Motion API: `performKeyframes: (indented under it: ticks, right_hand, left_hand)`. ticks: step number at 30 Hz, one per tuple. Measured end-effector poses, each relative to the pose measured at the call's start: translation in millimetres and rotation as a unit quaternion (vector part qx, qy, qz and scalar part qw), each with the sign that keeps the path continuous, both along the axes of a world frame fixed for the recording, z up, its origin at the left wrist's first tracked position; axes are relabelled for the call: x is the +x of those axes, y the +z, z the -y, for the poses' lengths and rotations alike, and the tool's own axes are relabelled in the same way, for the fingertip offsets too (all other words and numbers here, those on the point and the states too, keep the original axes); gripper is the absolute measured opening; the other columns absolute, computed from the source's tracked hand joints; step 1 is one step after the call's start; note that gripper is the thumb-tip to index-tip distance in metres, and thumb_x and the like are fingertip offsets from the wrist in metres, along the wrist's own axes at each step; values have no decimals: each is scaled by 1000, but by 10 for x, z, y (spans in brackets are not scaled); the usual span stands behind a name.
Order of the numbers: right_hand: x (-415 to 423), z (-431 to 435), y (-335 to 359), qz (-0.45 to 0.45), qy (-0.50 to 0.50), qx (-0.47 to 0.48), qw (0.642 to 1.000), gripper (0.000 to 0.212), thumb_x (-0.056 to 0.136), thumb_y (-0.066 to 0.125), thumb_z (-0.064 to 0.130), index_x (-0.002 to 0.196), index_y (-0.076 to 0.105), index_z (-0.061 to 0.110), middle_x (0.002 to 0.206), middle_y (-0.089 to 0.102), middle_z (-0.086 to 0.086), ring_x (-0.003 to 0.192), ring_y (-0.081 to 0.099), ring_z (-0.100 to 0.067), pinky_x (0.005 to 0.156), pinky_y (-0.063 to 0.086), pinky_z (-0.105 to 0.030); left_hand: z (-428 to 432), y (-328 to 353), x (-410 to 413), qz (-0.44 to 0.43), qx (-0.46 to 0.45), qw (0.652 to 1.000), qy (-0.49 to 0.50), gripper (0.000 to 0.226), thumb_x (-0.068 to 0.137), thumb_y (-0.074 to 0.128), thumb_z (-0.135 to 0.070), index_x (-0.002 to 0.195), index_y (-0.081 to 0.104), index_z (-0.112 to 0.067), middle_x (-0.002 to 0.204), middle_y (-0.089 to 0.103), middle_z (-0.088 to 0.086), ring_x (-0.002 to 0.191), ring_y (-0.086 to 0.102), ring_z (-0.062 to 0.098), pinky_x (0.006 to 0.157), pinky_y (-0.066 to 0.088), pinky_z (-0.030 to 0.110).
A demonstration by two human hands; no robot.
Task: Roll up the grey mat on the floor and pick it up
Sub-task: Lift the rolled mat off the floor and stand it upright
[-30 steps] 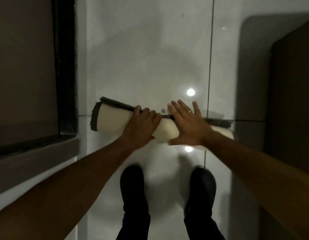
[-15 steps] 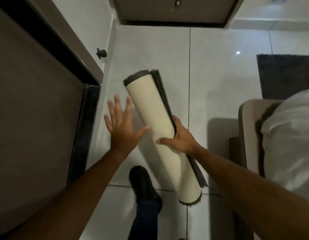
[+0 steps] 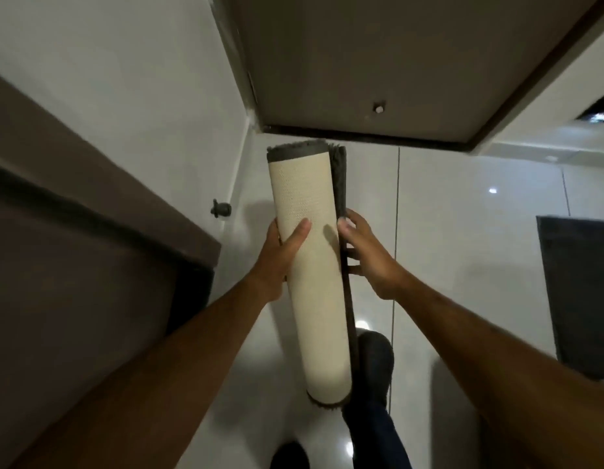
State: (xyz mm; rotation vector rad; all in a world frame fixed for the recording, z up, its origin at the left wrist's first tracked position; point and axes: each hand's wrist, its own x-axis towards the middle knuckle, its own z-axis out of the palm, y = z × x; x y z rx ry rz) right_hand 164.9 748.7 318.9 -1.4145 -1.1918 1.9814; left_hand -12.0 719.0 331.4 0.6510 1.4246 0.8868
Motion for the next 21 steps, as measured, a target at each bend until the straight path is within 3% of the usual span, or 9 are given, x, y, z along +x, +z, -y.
performKeyframes:
  ticks: [2, 4, 8, 9, 11, 14, 17, 19, 21]
  right_hand:
    - [-144, -632, 122, -15, 20, -4, 1000, 84, 66, 45, 92, 140, 26, 57, 138, 47, 9, 120, 53, -18, 84, 50, -34]
    - [-253, -1142, 180, -15, 34, 4, 999, 91, 62, 46, 95, 142, 23, 58, 137, 46, 12, 117, 52, -15, 85, 48, -37]
    - [-547, -2056, 280, 43, 32, 99, 994, 94, 68, 64, 81, 146, 25, 48, 117, 57, 23, 102, 57, 4, 77, 48, -22]
    - [-609, -2279, 302, 54, 28, 124, 990, 90, 71, 65, 77, 146, 29, 44, 117, 57, 24, 100, 56, 7, 76, 46, -18]
    - [-733, -2704, 314, 45, 37, 142, 988, 81, 77, 67, 70, 145, 36, 39, 123, 58, 23, 102, 56, 8, 79, 47, -19]
    - [-995, -3280, 334, 14, 78, 128, 989, 69, 77, 73, 60, 137, 45, 39, 124, 61, 15, 108, 62, -6, 84, 56, -33]
    - [-1278, -3780, 240, 4, 116, 115, 987, 46, 77, 80, 46, 116, 56, 44, 115, 66, 16, 101, 66, -8, 74, 58, -29]
    - [-1432, -4070, 112, 5, 136, 90, 987, 44, 77, 83, 39, 115, 61, 41, 115, 70, 11, 103, 69, -15, 82, 60, -38]
    - [-1564, -4329, -45, 13, 160, 56, 985, 50, 74, 81, 45, 119, 64, 35, 117, 72, 7, 109, 68, -20, 96, 54, -50]
  left_hand:
    - [-503, 87, -96, -24, 17, 999, 21, 60, 86, 64, -55, 138, 41, -37, 127, 62, -3, 112, 62, 18, 96, 52, 53]
    - [-967, 164, -135, -32, 38, 999, 18, 65, 85, 63, -57, 141, 38, -36, 131, 60, -1, 117, 59, 20, 99, 50, 55]
    - [-1758, 406, -223, -17, 37, 999, 20, 54, 90, 30, -72, 138, 35, -48, 123, 61, -18, 105, 64, 1, 83, 56, 34]
    - [-1949, 445, -276, 9, 22, 999, 40, 60, 86, 22, -78, 137, 37, -51, 121, 62, -20, 106, 64, 1, 86, 55, 36]
    - [-2307, 459, -469, 71, -10, 994, 89, 76, 78, 16, -87, 138, 42, -50, 133, 59, -11, 120, 57, 16, 100, 47, 54]
    - [-2763, 452, -812, 147, -12, 982, 122, 83, 73, 24, -91, 141, 43, -46, 145, 50, -1, 130, 48, 30, 102, 39, 68]
    - [-3156, 264, -1089, 139, -14, 980, 145, 82, 73, 45, -85, 141, 46, -39, 141, 53, 3, 126, 52, 31, 97, 44, 68]
    - [-3389, 84, -1232, 129, -19, 976, 175, 86, 70, 54, -81, 142, 46, -33, 139, 55, 4, 124, 54, 30, 97, 45, 65]
    - [-3604, -97, -1342, 115, -23, 976, 184, 81, 69, 56, -79, 136, 50, -35, 135, 58, 1, 121, 56, 27, 94, 49, 61]
